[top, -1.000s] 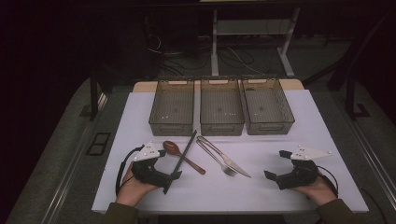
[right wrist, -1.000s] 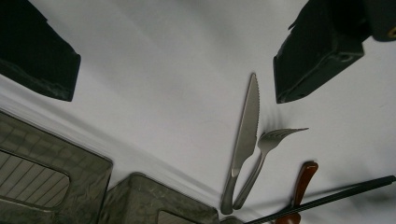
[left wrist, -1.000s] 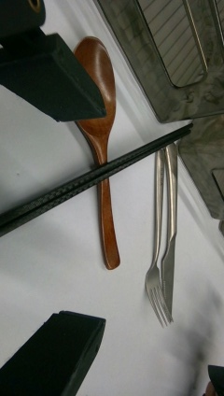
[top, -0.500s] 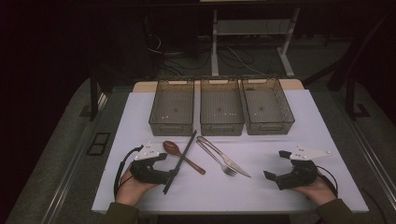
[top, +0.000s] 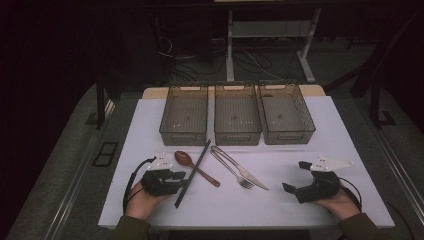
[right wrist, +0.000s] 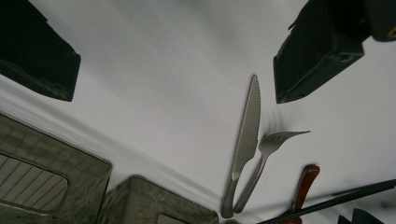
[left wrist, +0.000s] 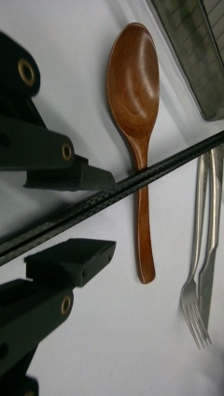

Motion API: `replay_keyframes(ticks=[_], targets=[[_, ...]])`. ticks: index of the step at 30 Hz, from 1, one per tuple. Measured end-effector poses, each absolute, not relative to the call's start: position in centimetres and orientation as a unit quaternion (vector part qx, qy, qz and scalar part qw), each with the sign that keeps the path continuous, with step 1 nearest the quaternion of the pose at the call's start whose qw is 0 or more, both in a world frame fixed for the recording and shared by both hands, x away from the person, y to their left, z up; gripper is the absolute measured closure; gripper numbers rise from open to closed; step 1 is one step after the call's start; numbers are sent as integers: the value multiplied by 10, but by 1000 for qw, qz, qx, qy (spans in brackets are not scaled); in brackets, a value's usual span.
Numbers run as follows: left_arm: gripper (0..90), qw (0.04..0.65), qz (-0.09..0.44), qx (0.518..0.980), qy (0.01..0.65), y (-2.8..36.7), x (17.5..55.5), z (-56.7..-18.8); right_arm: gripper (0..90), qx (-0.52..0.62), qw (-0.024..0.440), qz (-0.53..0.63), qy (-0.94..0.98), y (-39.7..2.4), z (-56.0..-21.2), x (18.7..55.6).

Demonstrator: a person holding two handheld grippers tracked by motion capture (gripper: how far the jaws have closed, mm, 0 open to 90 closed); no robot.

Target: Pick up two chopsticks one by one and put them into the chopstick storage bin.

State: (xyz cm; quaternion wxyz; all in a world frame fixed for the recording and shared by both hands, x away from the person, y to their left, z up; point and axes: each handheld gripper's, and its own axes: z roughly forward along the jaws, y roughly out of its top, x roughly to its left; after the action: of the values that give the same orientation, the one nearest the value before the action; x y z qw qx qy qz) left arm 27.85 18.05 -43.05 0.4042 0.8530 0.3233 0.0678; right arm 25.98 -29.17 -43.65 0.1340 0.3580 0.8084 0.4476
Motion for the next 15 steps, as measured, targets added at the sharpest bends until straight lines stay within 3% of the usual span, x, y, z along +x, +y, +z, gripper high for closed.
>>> replay_keyframes(ticks=[15], targets=[[713,391,60,856,332,177,281,-436,2,357,135,447,809,-292,-437,260]])
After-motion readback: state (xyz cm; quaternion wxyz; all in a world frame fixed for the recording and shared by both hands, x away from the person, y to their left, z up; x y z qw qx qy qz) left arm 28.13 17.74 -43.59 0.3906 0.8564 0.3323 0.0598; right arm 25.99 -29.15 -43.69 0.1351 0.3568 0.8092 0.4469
